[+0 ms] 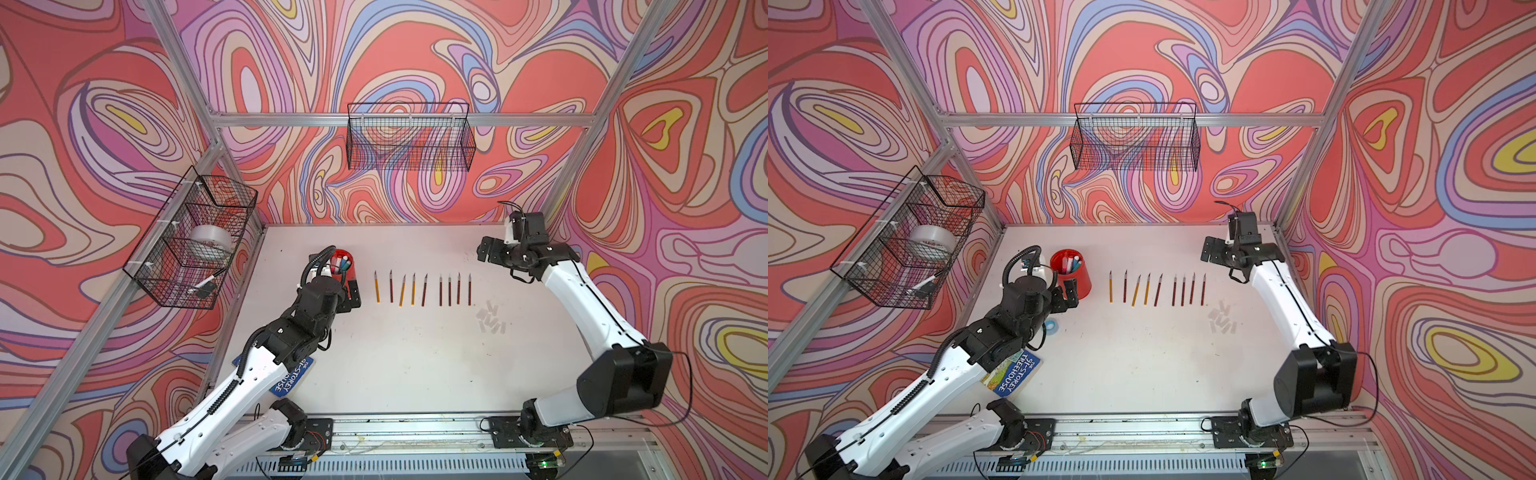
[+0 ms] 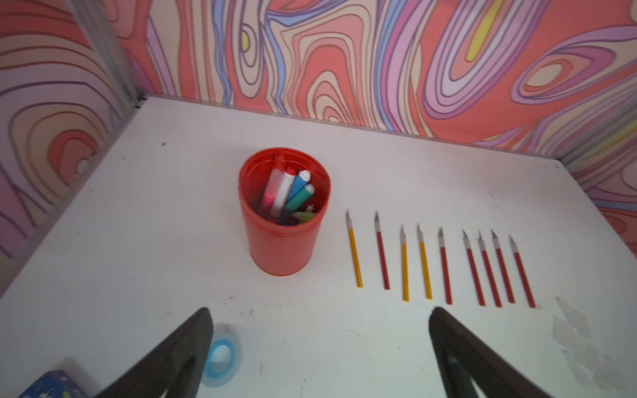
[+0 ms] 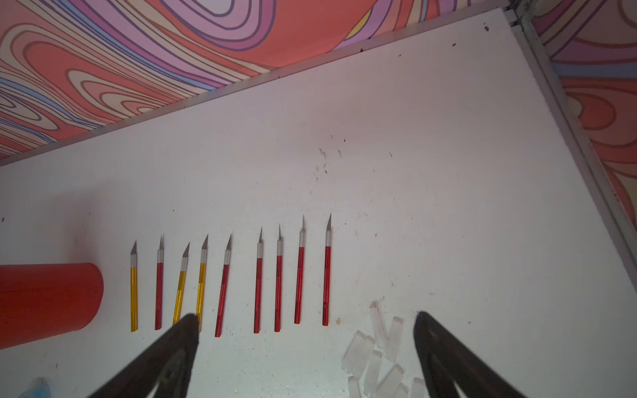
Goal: Remove protective caps from carving knives
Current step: Reset both arms
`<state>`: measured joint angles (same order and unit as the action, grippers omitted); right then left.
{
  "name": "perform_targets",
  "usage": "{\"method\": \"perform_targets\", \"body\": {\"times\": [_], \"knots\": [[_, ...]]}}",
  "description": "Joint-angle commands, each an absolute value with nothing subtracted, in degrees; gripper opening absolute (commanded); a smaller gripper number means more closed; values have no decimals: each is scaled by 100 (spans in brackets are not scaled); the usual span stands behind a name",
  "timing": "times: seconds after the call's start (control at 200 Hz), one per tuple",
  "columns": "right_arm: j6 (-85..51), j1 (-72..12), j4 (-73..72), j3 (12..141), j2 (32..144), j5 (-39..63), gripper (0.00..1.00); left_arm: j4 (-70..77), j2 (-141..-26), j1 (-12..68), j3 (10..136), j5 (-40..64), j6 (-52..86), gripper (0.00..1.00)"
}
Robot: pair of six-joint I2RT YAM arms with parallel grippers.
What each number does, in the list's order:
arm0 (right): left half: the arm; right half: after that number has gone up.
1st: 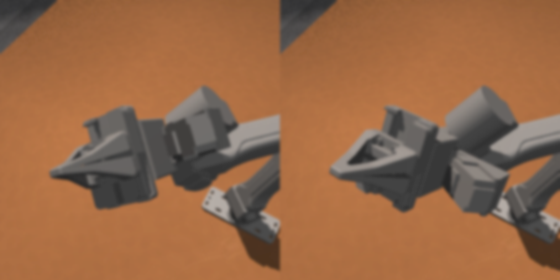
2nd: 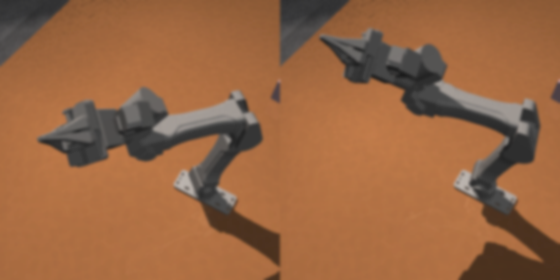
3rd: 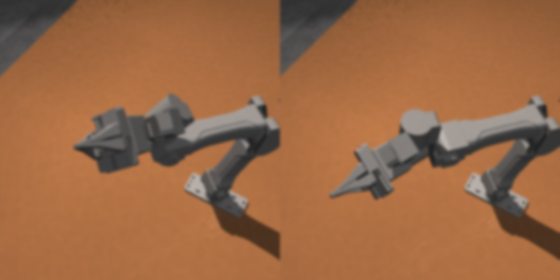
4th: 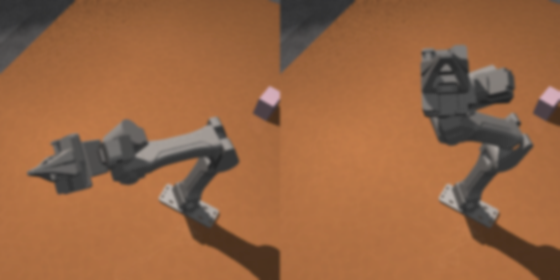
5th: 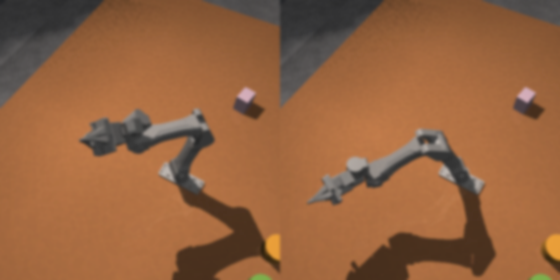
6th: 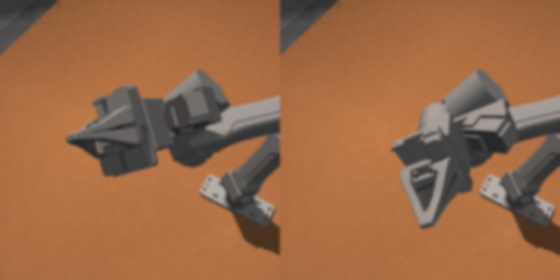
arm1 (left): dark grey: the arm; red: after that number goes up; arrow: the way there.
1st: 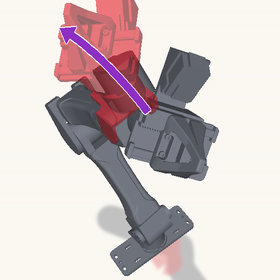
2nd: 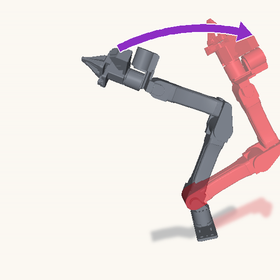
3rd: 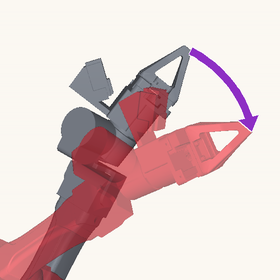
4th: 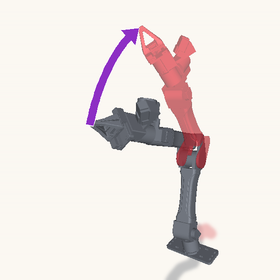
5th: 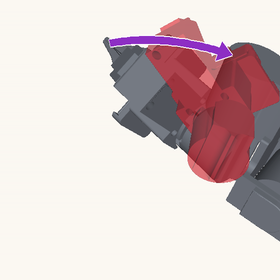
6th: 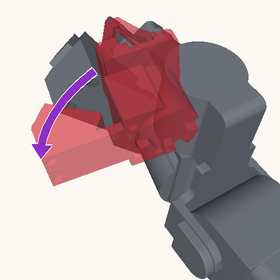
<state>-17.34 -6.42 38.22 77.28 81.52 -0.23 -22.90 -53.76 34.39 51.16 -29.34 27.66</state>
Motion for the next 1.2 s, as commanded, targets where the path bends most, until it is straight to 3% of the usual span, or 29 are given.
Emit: {"method": "perform_targets", "body": {"times": [0.0, 0.305, 0.476, 0.636, 0.801, 0.891, 1.007, 1.107, 1.197], "knots": [[-1498, -630, 2726, 7168, 7474, -38, 98, -2632, -5322, 3401, 5167, -4195, 2844, 100], [-871, -632, 4, 5043, 5882, 1257, 98, -1925, -5159, 3401, 4706, -4829, 2350, 100], [-835, -633, -825, 4334, 5445, 569, 98, 145, -5187, 3401, 3699, -4211, 763, 100], [-506, -627, -834, 4317, 5762, -202, 98, 1065, -5123, 3401, 3101, -4874, 475, 100], [-197, -630, -1539, 3974, 6117, -297, 99, 3073, -5257, 3364, 2162, -4882, -1226, 100], [-282, -632, -1935, 3751, 6314, -537, 98, 3875, -5594, 3042, 1818, -4717, -1448, 100], [-528, -630, -1942, 3772, 6604, -852, 98, 3376, -5975, 2152, 1809, -3831, -422, 100], [-302, -630, -1765, 3816, 6714, -393, 98, 3270, -6330, 1410, 1805, -2847, 129, 100], [22, -627, -2144, 3513, 6635, 160, 98, 3982, -6847, 1106, 1654, -2564, 47, 100]]}}
